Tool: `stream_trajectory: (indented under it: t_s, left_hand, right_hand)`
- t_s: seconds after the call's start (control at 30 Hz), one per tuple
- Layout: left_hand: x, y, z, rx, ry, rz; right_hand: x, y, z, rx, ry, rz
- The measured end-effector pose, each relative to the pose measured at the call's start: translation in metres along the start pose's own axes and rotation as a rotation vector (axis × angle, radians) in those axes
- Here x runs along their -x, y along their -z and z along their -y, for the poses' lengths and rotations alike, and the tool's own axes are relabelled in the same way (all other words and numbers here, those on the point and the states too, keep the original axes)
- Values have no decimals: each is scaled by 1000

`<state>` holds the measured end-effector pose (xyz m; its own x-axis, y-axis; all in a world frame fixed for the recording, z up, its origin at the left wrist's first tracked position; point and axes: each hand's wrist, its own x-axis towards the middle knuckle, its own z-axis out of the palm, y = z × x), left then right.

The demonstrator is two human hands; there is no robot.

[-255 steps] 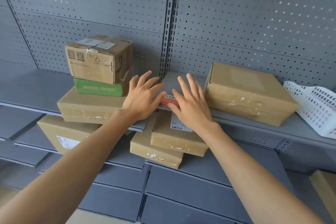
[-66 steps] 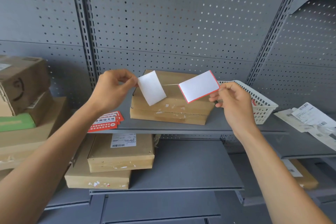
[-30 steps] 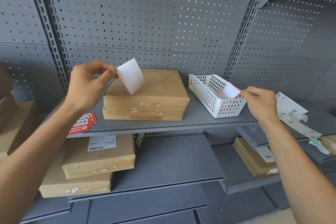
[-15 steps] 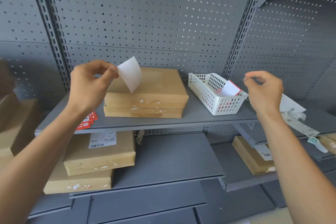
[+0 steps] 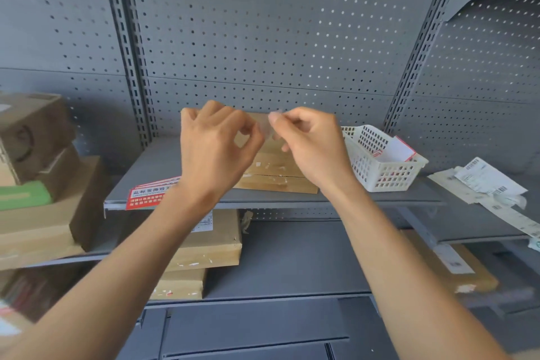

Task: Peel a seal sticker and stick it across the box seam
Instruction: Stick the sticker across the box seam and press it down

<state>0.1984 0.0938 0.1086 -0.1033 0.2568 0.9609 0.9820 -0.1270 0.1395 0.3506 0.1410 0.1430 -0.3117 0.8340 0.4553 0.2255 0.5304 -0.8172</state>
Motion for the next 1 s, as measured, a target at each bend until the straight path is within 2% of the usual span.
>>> stream_trajectory:
  t_s: [0.2,0.37,0.43,0.53,0.73,0.83,1.0]
  left_hand:
    - [4,5,2,-65,-223,-104]
    - [14,8,5,-7,-286,-65]
    - [16,11,7,55,-201,-24]
    - [18,19,13,207,93,31]
    - [16,28,29,547,613,34]
    - [16,29,29,637,703,94]
    - [16,30,26,715,746,173]
  right_hand:
    - [4,-11,6,7,-24,-16]
    - [9,-11,6,5,-47,-1]
    - [13,-8,7,17,-51,7]
    - [16,-1,6,-24,-26,24]
    - [18,9,1,-92,6,48]
    - [20,9,-1,-96,23,64]
    - [22,9,-4,-102,52,81]
